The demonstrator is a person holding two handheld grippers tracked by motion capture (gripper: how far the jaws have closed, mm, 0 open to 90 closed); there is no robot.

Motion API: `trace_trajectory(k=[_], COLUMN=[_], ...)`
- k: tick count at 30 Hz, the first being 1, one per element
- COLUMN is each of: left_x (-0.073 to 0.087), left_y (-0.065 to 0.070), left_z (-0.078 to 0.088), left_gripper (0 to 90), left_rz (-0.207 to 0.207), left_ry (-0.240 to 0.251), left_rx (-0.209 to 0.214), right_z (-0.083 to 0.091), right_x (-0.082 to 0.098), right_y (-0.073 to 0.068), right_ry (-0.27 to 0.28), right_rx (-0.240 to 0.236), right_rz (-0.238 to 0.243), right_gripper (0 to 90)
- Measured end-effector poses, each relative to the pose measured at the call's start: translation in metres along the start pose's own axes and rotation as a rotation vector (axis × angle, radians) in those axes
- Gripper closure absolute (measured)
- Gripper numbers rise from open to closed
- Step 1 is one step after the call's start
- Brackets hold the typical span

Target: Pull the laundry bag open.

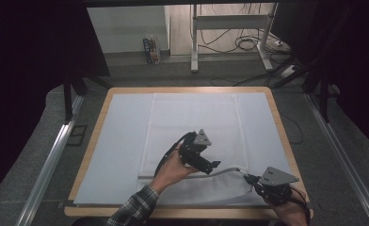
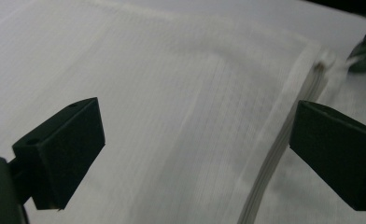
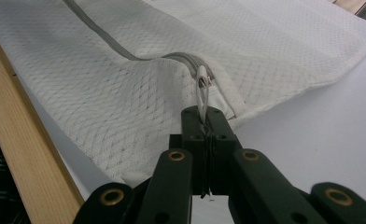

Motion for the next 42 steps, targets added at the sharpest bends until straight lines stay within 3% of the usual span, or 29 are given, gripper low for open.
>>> trace_trajectory(k=[7, 15, 20, 22, 24, 27, 31, 33, 36, 38, 42], left_x=[-0.027, -0.035, -0.034, -0.034, -0.034, -0.03, -0.029, -0.03, -0.032, -0.032, -0.033], left_y=[0.02, 0.033, 0.035, 0.034, 0.029, 0.02, 0.018, 0.019, 0.025, 0.029, 0.035], left_z=[-0.031, -0.049, -0.055, -0.056, -0.054, -0.048, -0.044, -0.044, -0.046, -0.048, -0.053], left_gripper=[3.1, 3.1, 3.0, 3.1, 5.8, 5.7, 5.7, 5.7, 5.7, 5.6, 5.5], left_rz=[-0.07, -0.094, -0.094, -0.093, -0.096, -0.073, -0.049, -0.063, -0.064, -0.088, -0.116], left_ry=[-0.006, -0.016, -0.021, -0.016, -0.016, -0.021, -0.004, -0.016, 0.001, -0.008, -0.024], left_rx=[0.047, 0.068, 0.075, 0.049, -0.015, -0.019, 0.02, 0.006, 0.047, 0.069, 0.083], right_z=[0.001, 0.002, 0.002, 0.001, 0.001, 0.001, 0.001, 0.001, 0.002, 0.002, 0.002], right_x=[0.0, 0.0, 0.0, 0.0, 0.001, 0.001, 0.001, 0.0, 0.0, 0.0, 0.0], right_y=[0.001, 0.001, 0.001, 0.001, 0.001, 0.001, 0.002, 0.002, 0.002, 0.002, 0.002], right_ry=[0.001, 0.008, 0.005, 0.003, -0.003, -0.005, -0.008, -0.006, -0.005, -0.001, 0.002], right_rx=[-0.014, -0.019, -0.023, -0.02, -0.027, -0.021, -0.022, -0.019, -0.017, -0.017, -0.016], right_rz=[-0.012, -0.025, -0.026, -0.024, -0.027, -0.032, -0.028, -0.023, -0.021, -0.022, -0.028], right_gripper=[87.2, 86.9, 86.8, 86.8, 86.8, 86.8, 86.8, 86.8, 86.7, 86.7, 86.6])
Point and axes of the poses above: each handheld gripper's, and its own axes: z roughly backward along the jaws, x roughly out of its underside, y roughly to its right, the point moved 6 cm from there along -z, roughly forward along the jaws, and after that the axes turned 7 degrees about -z, right-handed, at the moved point
